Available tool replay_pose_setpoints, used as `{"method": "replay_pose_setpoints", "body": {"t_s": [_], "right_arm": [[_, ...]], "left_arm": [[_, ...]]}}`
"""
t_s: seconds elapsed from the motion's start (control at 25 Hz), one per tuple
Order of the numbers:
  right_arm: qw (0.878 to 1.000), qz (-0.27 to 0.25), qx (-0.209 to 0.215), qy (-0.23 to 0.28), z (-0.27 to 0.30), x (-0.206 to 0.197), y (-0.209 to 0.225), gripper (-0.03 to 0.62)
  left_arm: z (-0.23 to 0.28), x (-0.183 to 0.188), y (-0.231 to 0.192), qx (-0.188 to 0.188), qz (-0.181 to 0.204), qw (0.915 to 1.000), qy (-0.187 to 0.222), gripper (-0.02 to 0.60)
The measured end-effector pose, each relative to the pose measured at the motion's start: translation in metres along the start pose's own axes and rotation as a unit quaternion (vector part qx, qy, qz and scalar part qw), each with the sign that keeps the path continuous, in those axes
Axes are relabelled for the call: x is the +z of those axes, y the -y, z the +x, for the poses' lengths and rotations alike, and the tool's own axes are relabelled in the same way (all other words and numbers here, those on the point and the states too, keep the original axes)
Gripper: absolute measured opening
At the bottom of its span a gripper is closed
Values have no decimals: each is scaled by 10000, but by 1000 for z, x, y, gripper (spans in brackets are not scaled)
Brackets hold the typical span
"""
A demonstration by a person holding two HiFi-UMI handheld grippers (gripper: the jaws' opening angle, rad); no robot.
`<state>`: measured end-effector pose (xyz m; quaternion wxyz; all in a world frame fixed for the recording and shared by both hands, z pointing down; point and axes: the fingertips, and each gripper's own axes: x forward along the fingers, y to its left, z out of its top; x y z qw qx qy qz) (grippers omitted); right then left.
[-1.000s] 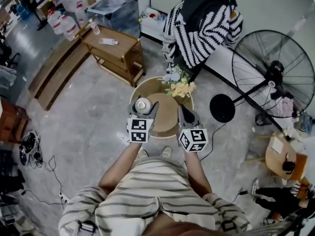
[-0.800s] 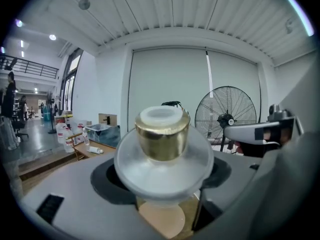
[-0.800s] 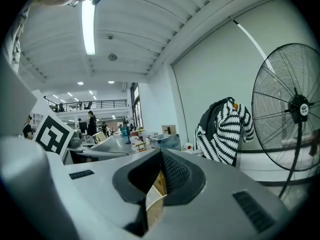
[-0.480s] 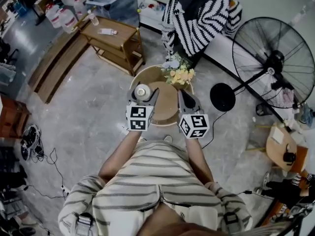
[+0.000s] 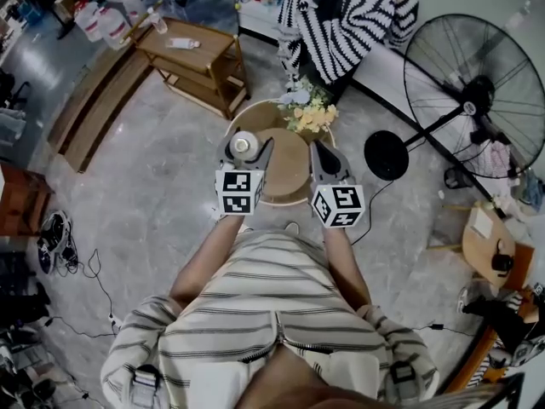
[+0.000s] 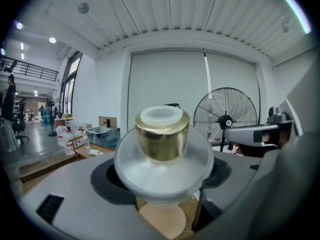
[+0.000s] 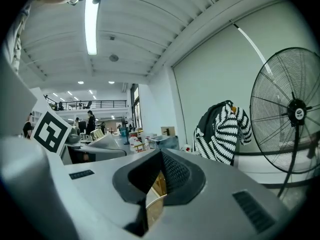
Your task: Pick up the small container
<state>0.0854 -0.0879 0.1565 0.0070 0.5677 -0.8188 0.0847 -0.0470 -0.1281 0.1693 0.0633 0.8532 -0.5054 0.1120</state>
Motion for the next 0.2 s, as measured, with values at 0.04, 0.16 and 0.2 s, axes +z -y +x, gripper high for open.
{"method": "replay_pose_setpoints", "body": {"t_s": [0.04,0.16,0.2], "right_arm": [[10000,-4,-1,0,0,0,0,8],[10000,-2,-4,-3,1,0,-2,8],[10000,1,-6,-6,1,0,-2,8]], "left_arm": [[0,1,0,2,9,10000,11,331],[-2,2,-1,-7,6,10000,31,331],[-2,2,-1,-11,0,10000,35,331]]}}
